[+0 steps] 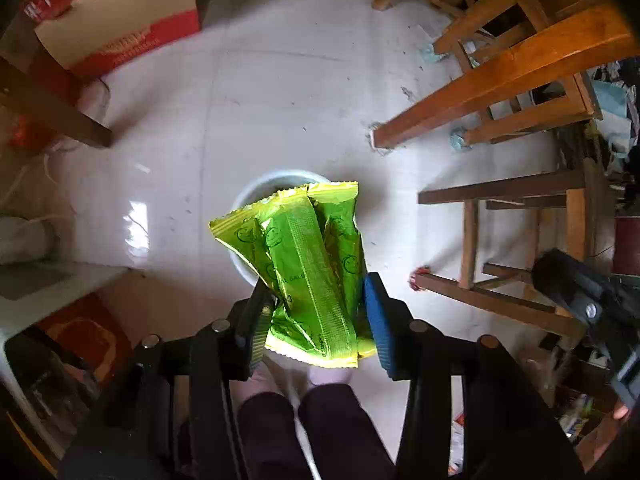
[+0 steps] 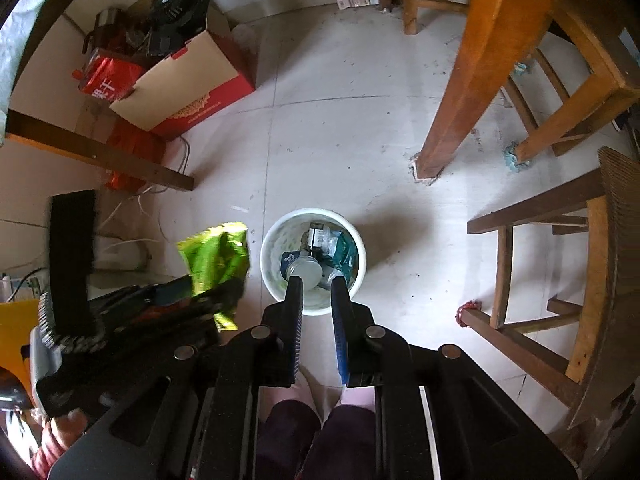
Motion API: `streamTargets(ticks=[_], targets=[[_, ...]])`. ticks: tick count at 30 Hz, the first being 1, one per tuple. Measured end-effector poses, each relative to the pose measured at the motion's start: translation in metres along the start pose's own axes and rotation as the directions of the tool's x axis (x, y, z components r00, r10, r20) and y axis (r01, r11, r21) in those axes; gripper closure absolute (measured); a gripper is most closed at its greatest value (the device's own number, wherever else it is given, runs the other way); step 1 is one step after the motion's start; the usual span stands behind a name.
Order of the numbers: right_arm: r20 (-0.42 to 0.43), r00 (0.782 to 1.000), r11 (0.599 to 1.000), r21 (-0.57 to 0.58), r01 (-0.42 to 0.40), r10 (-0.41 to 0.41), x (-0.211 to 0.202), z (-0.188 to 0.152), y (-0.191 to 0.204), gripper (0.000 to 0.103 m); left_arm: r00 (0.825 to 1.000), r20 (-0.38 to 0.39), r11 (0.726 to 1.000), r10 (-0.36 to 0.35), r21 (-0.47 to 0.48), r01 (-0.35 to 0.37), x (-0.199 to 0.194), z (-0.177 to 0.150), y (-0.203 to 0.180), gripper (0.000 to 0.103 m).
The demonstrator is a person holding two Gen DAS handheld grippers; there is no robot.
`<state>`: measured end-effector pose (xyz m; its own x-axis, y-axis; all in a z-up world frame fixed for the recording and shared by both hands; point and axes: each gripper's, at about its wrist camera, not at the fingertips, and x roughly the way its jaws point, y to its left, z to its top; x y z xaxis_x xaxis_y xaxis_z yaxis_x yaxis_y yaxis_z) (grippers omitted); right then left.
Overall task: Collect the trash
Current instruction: 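Open the right gripper dropping the tin lid while the left gripper releases the wrapper into the bucket, then move both open grippers back up to the table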
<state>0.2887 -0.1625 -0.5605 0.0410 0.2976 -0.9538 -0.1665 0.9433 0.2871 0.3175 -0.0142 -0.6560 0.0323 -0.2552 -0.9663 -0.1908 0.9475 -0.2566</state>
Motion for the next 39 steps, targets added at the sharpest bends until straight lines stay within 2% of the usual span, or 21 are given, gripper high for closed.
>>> streamTargets(ticks=[6,12,17,23,28,32,35,39], targets=[[0.018,1.000,1.000,0.017,-0.013,0.012,-0.014,-0.001,-0.006,0.090,0.999,0.040,1.000,-0.012,-0.009,0.012,-0.019,0.005,-0.003,0.049],[0.037,0.999,1.000,0.016,-0.024,0.023,-0.037,-0.002,0.001,0.090,0.999,0.043,1.000,0.018,0.003,-0.018,-0.045,0.001,-0.009,0.048],[0.057,0.998,1.000,0.003,-0.029,0.029,-0.069,-0.002,0.012,0.090,0.996,0.086,0.999,0.035,0.010,-0.036,-0.095,-0.009,-0.015,0.048],[0.091,0.995,0.999,-0.026,-0.034,0.037,-0.126,-0.002,0.035,0.090,0.983,0.179,0.999,0.049,0.011,-0.052,-0.182,-0.017,-0.022,0.048],[0.135,0.990,0.998,-0.055,-0.042,0.049,-0.182,-0.001,0.056,0.090,0.956,0.289,0.999,0.044,0.003,-0.047,-0.270,-0.023,-0.024,0.048],[0.189,0.980,0.996,-0.085,-0.040,0.056,-0.232,-0.001,0.077,0.090,0.927,0.372,0.998,0.052,0.002,-0.057,-0.334,-0.030,-0.027,0.048],[0.223,0.973,0.994,-0.098,-0.041,0.063,-0.266,-0.001,0.093,0.090,0.900,0.431,0.997,0.061,0.013,-0.074,-0.381,-0.035,-0.030,0.048],[0.280,0.957,0.993,-0.108,-0.044,0.072,-0.310,-0.003,0.113,0.090,0.855,0.517,0.997,0.048,0.034,-0.076,-0.448,-0.048,-0.030,0.048]])
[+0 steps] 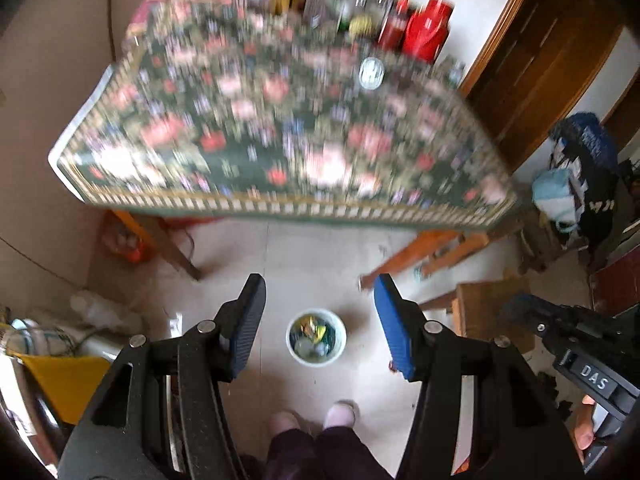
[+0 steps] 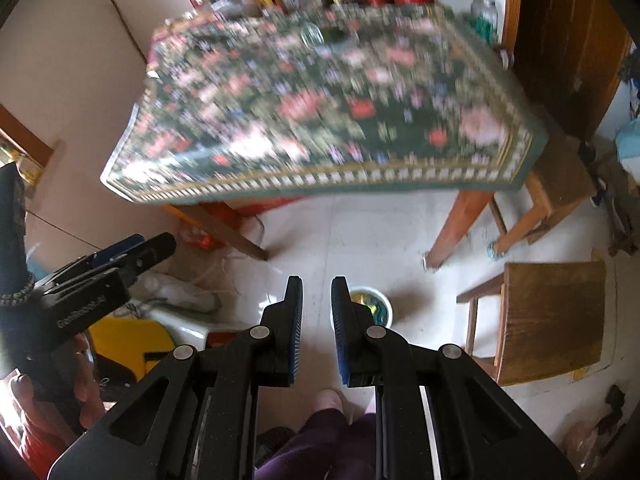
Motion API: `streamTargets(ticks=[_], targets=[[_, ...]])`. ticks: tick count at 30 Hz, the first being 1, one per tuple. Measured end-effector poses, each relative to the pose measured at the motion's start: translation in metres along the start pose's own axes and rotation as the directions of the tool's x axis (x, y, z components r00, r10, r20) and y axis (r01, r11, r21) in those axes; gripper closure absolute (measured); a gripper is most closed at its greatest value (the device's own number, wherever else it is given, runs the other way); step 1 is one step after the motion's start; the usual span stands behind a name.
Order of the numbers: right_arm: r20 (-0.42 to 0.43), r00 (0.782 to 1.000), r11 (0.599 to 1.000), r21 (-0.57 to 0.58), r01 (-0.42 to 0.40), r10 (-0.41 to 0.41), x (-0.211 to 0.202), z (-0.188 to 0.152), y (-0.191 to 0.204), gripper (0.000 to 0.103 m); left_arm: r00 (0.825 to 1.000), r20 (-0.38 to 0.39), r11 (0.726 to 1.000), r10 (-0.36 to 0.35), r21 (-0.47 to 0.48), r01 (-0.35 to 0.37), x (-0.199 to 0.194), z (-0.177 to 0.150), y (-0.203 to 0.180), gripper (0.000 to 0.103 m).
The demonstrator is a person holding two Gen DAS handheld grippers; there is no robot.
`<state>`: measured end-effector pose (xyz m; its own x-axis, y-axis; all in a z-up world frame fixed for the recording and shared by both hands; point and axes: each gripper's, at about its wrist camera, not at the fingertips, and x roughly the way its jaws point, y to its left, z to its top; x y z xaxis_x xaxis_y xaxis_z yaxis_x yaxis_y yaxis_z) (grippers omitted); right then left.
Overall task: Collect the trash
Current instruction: 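Move both open grippers back up to the table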
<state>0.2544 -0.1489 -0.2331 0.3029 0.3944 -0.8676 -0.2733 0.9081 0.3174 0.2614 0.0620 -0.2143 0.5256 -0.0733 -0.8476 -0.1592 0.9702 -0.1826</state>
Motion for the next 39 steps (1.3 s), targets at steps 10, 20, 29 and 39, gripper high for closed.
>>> streamTargets(ticks=[10,20,29,39], targets=[[0.191,0.982,1.000,-0.023,0.007,-0.003,-0.100,0.019,0.051,0.090,0.988,0.154,0.995,-0.020,0.102,0.004,-0.111,0.010,-0.006,0.048],[0.377,0.925,0.998,-0.023,0.051,-0.039,-0.167,0.022,0.067,0.058,0.963,0.252,0.988,-0.098,0.141,0.063,-0.162,0.031,-0.019,0.048],[0.496,0.864,0.995,0.014,0.095,-0.090,-0.177,0.062,0.040,0.031,0.950,0.300,0.984,-0.087,0.173,0.036,-0.141,0.081,-0.047,0.031],[0.460,0.887,0.997,-0.026,0.067,-0.048,-0.155,0.153,-0.012,0.031,0.952,0.305,0.992,-0.027,0.122,-0.011,-0.078,0.179,-0.093,0.031]])
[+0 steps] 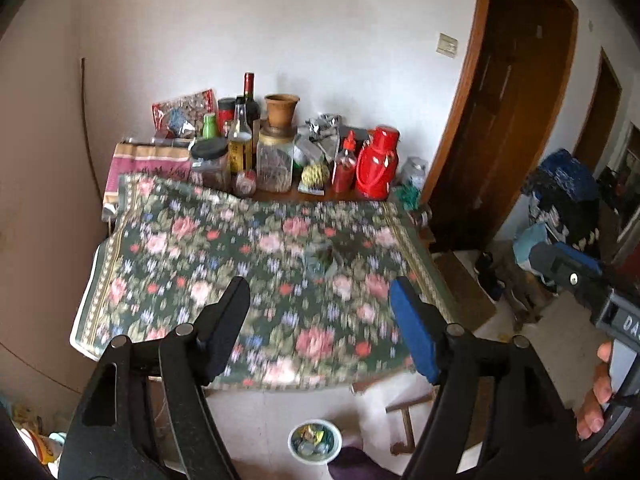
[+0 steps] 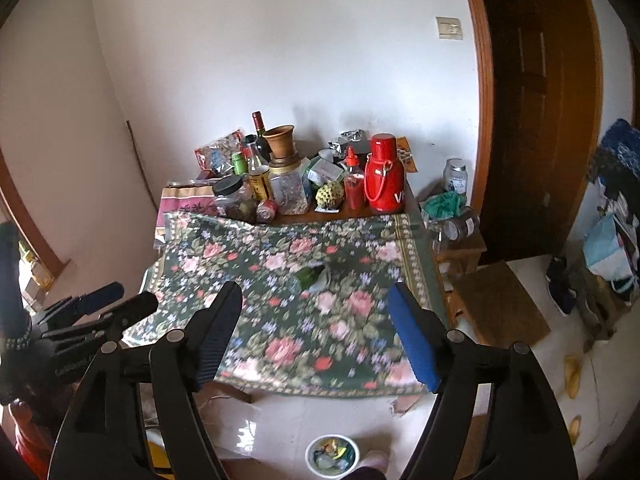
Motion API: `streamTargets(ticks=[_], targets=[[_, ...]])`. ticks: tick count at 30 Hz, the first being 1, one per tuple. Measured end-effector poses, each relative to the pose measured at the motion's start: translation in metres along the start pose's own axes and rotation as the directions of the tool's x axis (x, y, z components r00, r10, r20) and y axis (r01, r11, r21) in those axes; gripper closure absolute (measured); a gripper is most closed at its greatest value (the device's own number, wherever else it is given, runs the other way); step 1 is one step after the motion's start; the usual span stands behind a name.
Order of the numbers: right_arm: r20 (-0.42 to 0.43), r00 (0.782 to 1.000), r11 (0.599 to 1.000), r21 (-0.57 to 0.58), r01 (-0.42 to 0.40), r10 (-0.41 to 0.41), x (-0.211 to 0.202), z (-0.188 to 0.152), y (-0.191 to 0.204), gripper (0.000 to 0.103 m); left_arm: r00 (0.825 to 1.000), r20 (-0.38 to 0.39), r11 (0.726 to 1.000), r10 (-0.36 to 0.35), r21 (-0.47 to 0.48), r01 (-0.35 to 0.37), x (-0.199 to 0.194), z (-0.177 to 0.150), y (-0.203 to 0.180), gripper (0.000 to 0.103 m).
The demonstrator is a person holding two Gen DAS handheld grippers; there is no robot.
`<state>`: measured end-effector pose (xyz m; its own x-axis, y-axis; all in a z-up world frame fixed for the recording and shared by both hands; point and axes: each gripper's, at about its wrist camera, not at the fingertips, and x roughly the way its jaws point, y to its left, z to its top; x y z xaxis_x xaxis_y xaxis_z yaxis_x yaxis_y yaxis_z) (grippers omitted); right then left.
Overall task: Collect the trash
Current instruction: 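Move both open grippers back up to the table, then grasp the green spray bottle with the left gripper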
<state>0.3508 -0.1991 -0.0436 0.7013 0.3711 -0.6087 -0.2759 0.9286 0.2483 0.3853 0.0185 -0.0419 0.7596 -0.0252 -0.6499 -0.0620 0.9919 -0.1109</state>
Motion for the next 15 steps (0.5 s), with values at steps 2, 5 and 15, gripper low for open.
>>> streamTargets(ticks=[2,5,15], targets=[[-0.004,1.000,1.000,-0.019,-0.016,0.016,0.014,0.016,-0.011,0.031,1.000,0.017,1.000,0.015,-0.015,-0.014,0.016,0.016,-0.007,0.031],[-0.016,0.999,0.999,-0.040,-0.031,0.031,0.034,0.034,-0.027,0.031,1.000,0.006,0.999,0.024,-0.035,-0.024,0.043,0.036,-0.016,0.031],[-0.095,0.995,1.000,-0.007,-0.026,0.025,0.098,0.058,-0.066,0.031,0.995,-0.096,0.999,0.033,-0.009,-0.034,0.129,0.057,-0.022,0.031]])
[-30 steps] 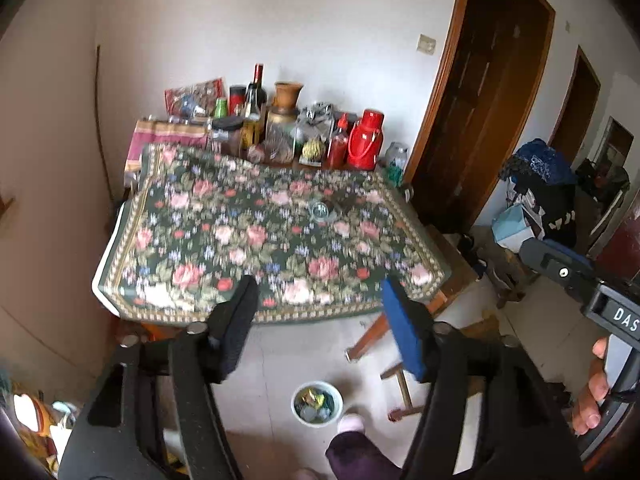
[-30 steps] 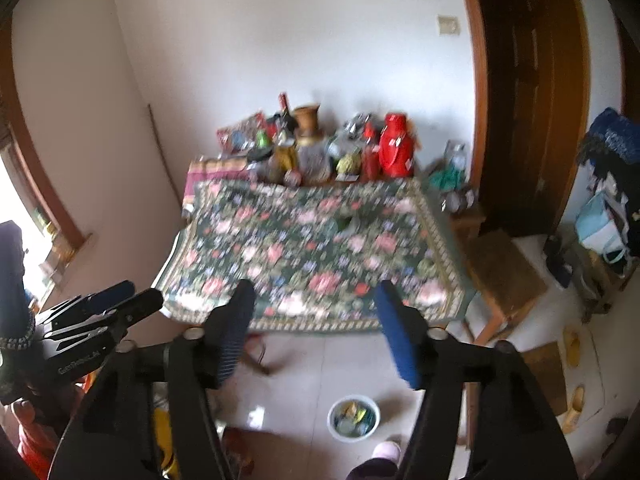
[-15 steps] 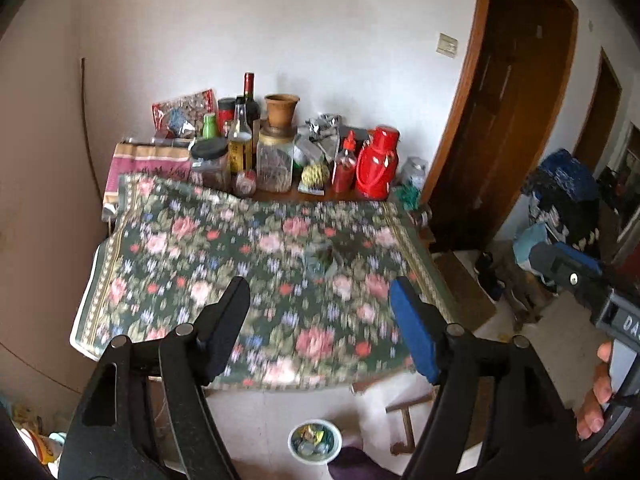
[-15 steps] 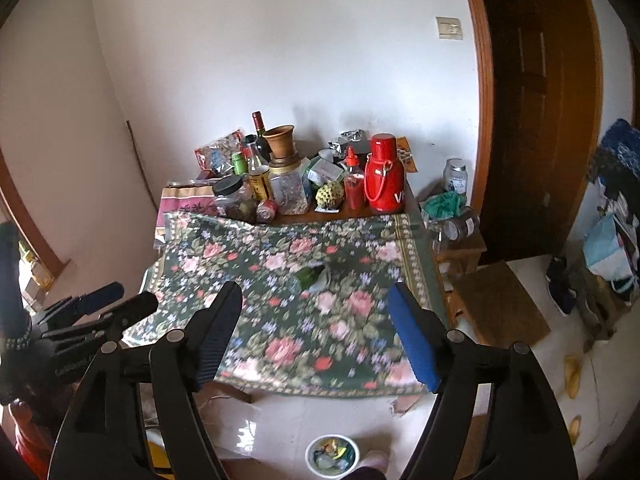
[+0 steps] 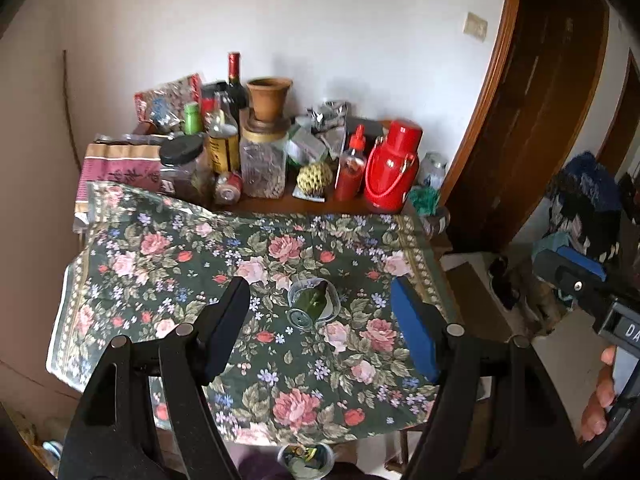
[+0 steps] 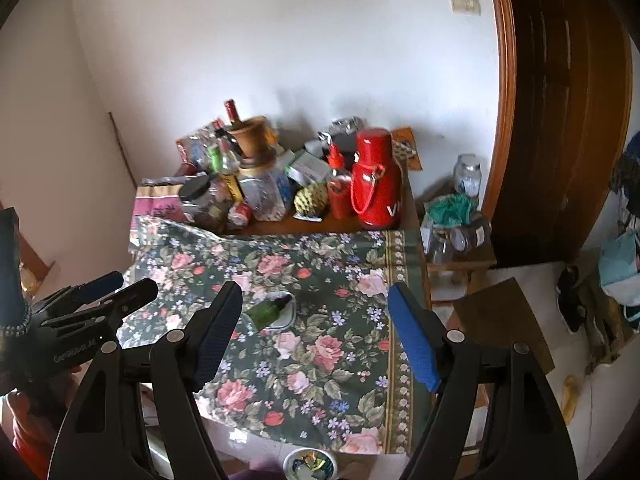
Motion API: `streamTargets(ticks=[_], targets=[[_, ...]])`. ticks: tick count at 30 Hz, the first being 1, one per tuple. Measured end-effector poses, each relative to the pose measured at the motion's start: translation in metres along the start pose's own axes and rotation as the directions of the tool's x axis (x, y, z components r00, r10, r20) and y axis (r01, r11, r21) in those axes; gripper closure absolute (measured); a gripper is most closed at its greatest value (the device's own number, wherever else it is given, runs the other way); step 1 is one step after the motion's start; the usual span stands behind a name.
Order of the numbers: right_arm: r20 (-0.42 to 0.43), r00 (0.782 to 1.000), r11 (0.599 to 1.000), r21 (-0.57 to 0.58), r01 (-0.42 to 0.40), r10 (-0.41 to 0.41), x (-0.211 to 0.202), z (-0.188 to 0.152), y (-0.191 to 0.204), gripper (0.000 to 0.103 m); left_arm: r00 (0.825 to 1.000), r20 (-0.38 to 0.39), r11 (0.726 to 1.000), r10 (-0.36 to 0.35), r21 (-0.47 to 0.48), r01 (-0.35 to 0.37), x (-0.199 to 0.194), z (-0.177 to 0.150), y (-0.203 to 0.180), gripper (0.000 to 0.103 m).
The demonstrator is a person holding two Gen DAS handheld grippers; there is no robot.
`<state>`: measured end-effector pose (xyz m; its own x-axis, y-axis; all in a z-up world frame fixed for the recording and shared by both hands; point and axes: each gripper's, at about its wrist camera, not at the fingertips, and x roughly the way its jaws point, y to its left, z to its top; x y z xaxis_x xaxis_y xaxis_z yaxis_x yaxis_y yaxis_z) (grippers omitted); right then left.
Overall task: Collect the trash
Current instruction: 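Grasp the green spray bottle with the left gripper, then grasp the clear plastic container rim with the right gripper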
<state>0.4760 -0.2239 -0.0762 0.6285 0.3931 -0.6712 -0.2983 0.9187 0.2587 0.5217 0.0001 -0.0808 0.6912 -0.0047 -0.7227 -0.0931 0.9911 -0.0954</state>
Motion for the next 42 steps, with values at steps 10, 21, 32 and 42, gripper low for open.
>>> streamTargets(ticks=[10,21,32,42], targets=[[-0.100,0.989,0.982,0.141,0.125,-0.111,0.066,0.002,-0.010,0.031,0.976,-0.206,0.984,-0.071,0.148,0.103,0.105,0.014,0.019,0.031],[-0.203,0.968,0.948,0.248,0.199,-0.150,0.122,-0.015,-0.013,0.031,0.899,-0.420,0.956,-0.122,0.195,0.221,0.206,-0.011,0.027,0.037],[-0.284,0.949,0.936,0.274,0.221,-0.141,0.159,-0.031,-0.024,0.031,0.852,-0.510,0.931,-0.116,0.243,0.272,0.250,-0.033,0.010,0.051],[-0.299,0.945,0.951,0.229,0.208,-0.135,0.169,-0.031,-0.013,0.031,0.854,-0.515,0.933,-0.077,0.264,0.244,0.263,-0.038,0.008,0.062]])
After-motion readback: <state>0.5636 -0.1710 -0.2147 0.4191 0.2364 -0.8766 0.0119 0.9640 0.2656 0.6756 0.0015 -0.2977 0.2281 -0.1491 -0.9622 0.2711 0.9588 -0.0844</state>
